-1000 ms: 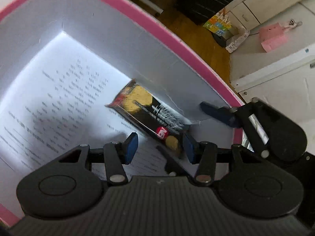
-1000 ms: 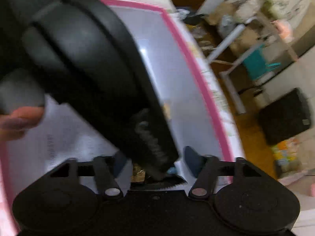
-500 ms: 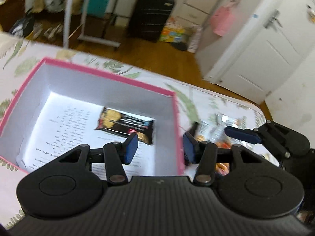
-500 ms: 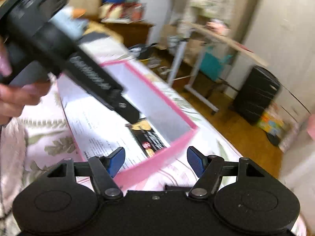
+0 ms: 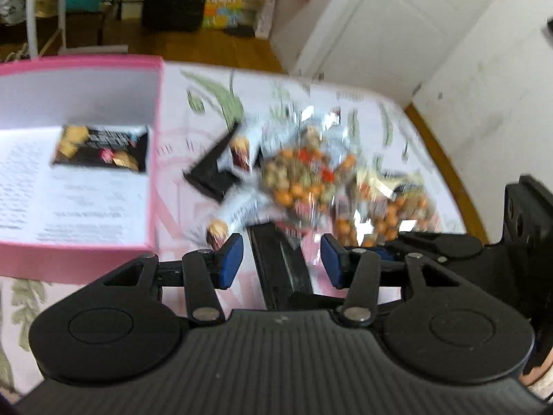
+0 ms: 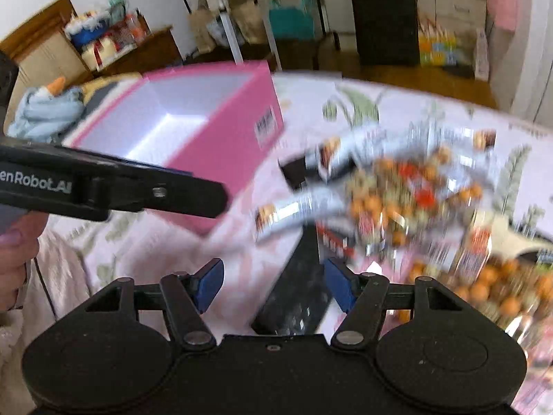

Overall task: Organize snacks
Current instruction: 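Grasp the plain black package on the bed with the left gripper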

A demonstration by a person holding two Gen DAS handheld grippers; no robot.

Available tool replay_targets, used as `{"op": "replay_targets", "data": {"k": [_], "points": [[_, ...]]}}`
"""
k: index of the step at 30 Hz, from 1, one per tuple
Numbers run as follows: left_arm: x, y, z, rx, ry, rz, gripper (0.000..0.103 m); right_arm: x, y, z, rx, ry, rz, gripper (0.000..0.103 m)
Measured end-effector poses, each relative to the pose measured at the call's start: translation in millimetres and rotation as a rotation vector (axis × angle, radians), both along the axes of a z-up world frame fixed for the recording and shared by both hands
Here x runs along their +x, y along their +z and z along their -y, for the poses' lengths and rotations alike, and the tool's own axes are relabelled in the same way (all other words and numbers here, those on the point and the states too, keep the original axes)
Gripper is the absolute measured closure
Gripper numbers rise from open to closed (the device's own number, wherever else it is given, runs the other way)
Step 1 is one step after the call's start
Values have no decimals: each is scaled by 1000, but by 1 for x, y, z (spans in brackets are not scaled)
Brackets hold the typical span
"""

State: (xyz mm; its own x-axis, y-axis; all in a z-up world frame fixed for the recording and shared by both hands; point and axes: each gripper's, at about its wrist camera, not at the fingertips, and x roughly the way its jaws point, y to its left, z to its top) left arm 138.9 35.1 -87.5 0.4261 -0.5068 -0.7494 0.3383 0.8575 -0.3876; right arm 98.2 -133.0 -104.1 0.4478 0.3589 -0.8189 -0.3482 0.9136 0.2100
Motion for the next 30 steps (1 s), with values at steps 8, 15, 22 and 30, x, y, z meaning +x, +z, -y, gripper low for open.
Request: {"op": "replay_targets", "data": {"k": [8, 15, 22, 30], "points": [[7, -68, 21, 27, -13, -76, 57, -1, -47, -12, -54, -43, -30, 30], [16, -94, 37, -11, -57, -121, 61, -18, -53, -35, -178, -8, 95, 34], [6, -87, 39, -1, -68, -186, 61, -27, -41, -25, -132, -47, 50, 42], [-15, -65, 32, -13, -65, -247, 61, -45, -17, -19, -95, -37, 15, 45]]}}
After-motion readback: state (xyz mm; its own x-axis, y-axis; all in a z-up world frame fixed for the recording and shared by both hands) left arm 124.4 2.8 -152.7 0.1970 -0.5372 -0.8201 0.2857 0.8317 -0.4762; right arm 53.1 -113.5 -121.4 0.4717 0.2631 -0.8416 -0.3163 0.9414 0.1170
